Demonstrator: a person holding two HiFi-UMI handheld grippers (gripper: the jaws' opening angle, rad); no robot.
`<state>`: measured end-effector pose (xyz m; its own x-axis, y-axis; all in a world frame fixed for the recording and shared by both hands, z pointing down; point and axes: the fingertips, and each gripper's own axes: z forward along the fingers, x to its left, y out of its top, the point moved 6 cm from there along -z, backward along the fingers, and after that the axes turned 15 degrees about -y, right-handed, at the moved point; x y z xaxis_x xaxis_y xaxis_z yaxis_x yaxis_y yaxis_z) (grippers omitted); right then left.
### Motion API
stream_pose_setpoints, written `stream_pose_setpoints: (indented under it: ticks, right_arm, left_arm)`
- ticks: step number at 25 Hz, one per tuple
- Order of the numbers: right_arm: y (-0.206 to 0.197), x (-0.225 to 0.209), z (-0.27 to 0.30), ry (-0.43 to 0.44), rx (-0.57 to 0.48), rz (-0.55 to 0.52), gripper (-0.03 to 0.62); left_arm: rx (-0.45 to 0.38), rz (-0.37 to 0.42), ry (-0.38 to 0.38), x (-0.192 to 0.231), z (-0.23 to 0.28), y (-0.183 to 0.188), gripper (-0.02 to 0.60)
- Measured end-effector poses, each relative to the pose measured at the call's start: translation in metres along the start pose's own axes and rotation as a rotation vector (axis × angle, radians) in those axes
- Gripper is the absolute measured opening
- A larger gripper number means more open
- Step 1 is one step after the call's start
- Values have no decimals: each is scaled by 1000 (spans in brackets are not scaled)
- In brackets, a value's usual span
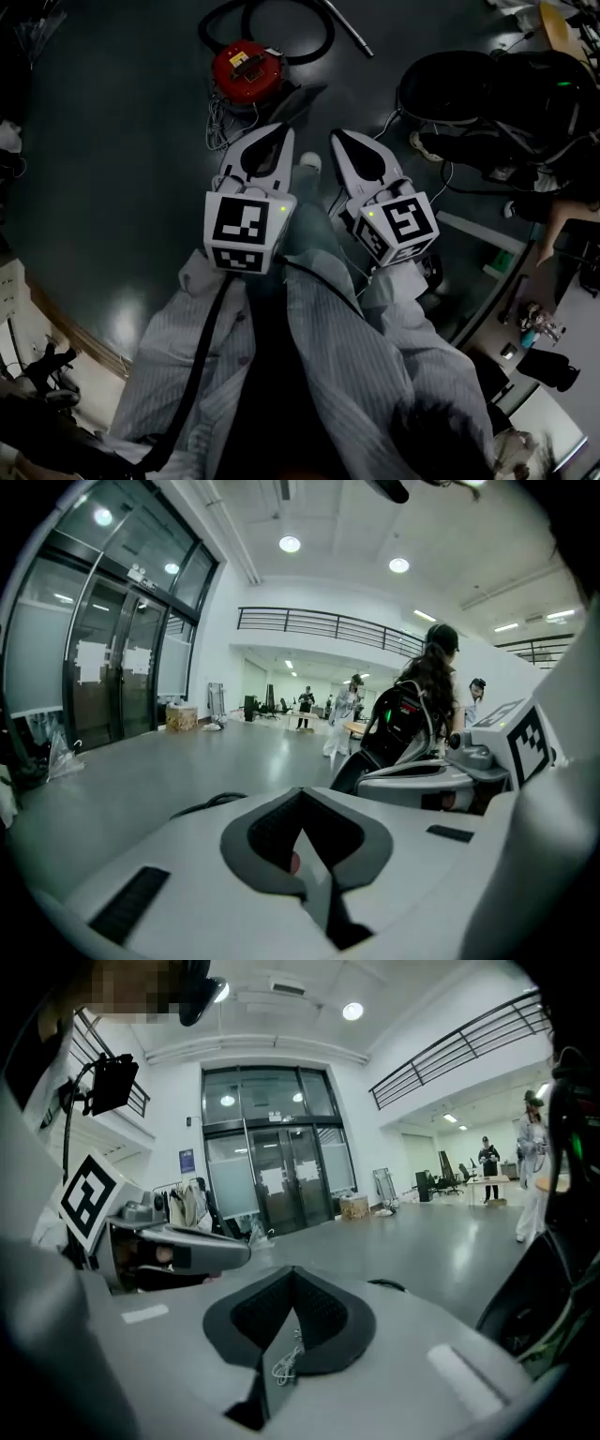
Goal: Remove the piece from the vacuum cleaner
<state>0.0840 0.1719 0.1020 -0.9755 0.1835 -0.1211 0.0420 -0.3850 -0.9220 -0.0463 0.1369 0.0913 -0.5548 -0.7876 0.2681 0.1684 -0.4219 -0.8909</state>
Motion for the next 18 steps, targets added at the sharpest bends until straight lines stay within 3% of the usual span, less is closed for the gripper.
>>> stream_pose_setpoints:
  ticks: [4,10,14,18]
  right_arm:
    - [-11,-49,76,54,87,-51,2]
    - [-27,-99,201,153,171,-122,2]
    - [-70,-112,267,227,246,-229,2]
    - [-142,-128,329,247,332,-294,2]
  left_arm:
    - [42,-33,54,57,65,9,3]
    - [116,-2,135,141,154,5,3]
    - [247,15,132,182,197,-47,3]
    - [375,10,70,228,243,-129,3]
